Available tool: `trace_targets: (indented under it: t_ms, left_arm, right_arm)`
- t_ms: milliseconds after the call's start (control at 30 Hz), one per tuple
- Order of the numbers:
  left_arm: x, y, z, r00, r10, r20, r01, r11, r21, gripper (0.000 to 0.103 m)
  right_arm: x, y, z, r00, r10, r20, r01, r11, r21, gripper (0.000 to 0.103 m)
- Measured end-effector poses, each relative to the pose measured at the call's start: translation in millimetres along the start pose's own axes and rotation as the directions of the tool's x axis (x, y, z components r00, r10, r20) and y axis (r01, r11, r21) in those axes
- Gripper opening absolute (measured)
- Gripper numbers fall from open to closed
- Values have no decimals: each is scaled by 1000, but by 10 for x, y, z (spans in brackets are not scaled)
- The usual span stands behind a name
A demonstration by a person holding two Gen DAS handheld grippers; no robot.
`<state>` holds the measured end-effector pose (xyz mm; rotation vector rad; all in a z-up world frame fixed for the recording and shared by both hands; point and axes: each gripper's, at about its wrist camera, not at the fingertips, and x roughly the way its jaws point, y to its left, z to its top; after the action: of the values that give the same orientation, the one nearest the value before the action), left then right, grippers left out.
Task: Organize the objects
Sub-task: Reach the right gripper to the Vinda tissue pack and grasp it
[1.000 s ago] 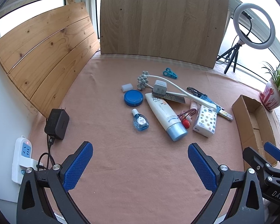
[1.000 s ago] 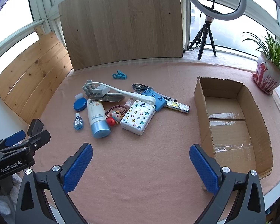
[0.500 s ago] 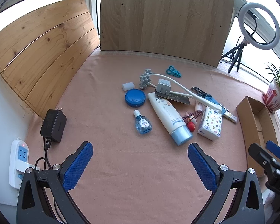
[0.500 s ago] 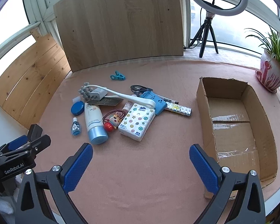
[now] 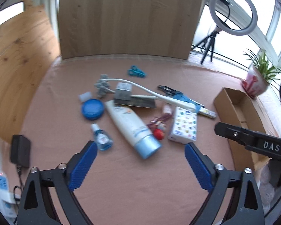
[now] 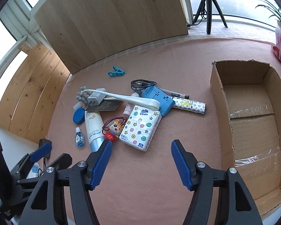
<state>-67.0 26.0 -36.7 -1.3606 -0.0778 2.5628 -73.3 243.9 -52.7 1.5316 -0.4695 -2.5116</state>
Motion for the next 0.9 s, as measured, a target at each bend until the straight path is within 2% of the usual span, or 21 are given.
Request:
trace_targets:
  t_ms: [67, 100, 167, 267, 333, 567, 633, 900]
  left_arm:
    - [144, -74, 48, 998, -43, -37, 44, 999, 17, 72]
    - [223, -103, 67, 996, -67, -61, 68, 997, 21, 67]
    - [409, -167, 104, 983, -136, -121, 138, 990, 16, 47]
    - [637, -264, 145, 960, -216, -181, 220, 975, 2, 35]
    - [725, -352, 162, 945, -257, -202, 265, 964, 15, 34]
    - [945, -503, 289, 938, -270, -217, 288, 956, 56, 33]
    - [1046, -505, 321, 925, -296, -238, 316, 948, 50, 33]
    - [1147, -439, 343, 923, -297, -246, 322, 944, 68, 33]
  right_arm:
    - [38, -44, 38, 1000, 9, -14, -8, 1000, 17, 52]
    - [55, -61, 53, 1000, 14, -21, -13, 1000, 21, 51]
    - [101, -99, 79, 999, 27, -38, -25, 999, 39, 47]
    - [194, -173, 116, 996, 57, -74, -51, 995, 82, 40]
    - [248, -225, 139, 992, 83, -94, -72, 991, 112, 38]
    - [423, -266, 203, 985, 112, -133, -93, 985, 146, 30]
    - [478, -278, 218, 982, 121, -145, -98, 983, 158, 28]
    - [636, -318, 295, 971, 144, -190, -108, 976, 187, 25]
